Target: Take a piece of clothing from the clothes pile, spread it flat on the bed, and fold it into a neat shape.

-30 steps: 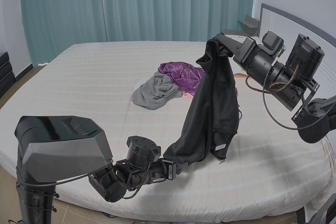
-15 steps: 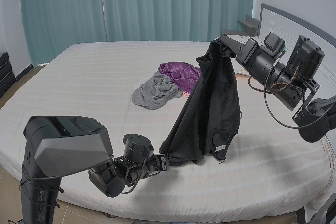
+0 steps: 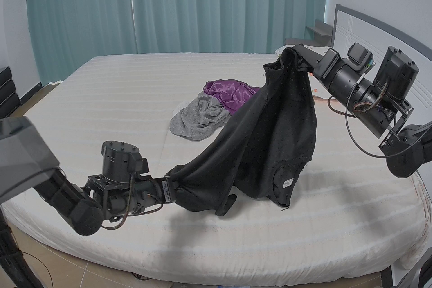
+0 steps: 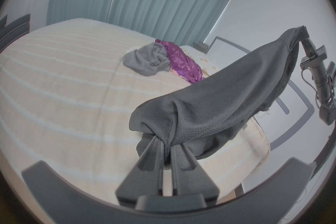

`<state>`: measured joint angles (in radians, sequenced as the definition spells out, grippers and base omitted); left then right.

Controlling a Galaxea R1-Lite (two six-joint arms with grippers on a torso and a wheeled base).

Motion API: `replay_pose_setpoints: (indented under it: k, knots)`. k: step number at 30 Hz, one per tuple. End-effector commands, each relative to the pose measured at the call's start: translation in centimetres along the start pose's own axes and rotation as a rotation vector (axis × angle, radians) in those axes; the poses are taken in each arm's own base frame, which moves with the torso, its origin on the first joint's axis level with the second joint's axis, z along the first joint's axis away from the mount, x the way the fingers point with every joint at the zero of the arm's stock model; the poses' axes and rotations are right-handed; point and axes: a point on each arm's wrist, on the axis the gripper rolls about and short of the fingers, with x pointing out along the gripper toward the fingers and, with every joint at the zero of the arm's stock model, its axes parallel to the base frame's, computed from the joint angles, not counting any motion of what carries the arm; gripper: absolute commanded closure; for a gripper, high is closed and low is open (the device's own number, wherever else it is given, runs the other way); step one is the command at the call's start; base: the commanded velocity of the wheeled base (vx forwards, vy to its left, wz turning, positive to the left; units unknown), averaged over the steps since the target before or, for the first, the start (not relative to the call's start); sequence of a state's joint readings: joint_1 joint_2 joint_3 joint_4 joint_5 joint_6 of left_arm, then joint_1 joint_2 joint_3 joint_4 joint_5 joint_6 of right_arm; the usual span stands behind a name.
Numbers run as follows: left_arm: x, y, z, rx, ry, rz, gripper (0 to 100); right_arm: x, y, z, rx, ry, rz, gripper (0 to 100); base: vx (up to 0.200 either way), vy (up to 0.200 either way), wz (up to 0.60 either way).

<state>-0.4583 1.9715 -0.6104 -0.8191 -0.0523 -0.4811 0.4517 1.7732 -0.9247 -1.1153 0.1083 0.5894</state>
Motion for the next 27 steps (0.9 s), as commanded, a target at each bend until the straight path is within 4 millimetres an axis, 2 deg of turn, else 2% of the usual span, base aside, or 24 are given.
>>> replay_pose_setpoints:
  k: [1,4,6,7,14,21,22,27]
  knots:
    - [-5.9,0.0,2.9,-0.026,-0.052,-0.03,100,-0.1,-0.4,-0.1,0.002,0.006,-0.011,100,0.0,0.0,0.0]
    - [-5.7,0.7,3.3,-0.043,-0.042,-0.002,100,-0.2,-0.6,-0.4,0.003,0.015,-0.017,100,0.0,0.0,0.0]
    - [-4.4,1.4,2.6,-0.049,-0.002,0.023,100,0.0,-0.7,-0.6,0.004,0.021,-0.021,100,0.0,0.0,0.0]
    - [-3.2,1.8,2.0,-0.051,0.029,0.038,100,0.2,-1.0,-1.0,0.005,0.029,-0.028,100,0.0,0.0,0.0]
    - [2.0,2.9,1.8,-0.059,-0.01,0.039,100,0.5,-1.5,-1.6,0.007,0.042,-0.039,100,0.0,0.0,0.0]
    - [4.8,3.4,1.6,-0.06,-0.002,0.043,100,0.5,-1.7,-1.7,0.007,0.047,-0.045,100,0.0,0.0,0.0]
    - [4.9,3.4,1.6,-0.06,-0.003,0.042,0,0.5,-1.7,-1.7,0.007,0.047,-0.045,100,0.0,0.0,0.0]
    - [5.7,3.3,1.5,-0.057,0.0,0.04,0,0.6,-2.4,-2.0,0.007,0.051,-0.061,100,0.0,0.0,0.0]
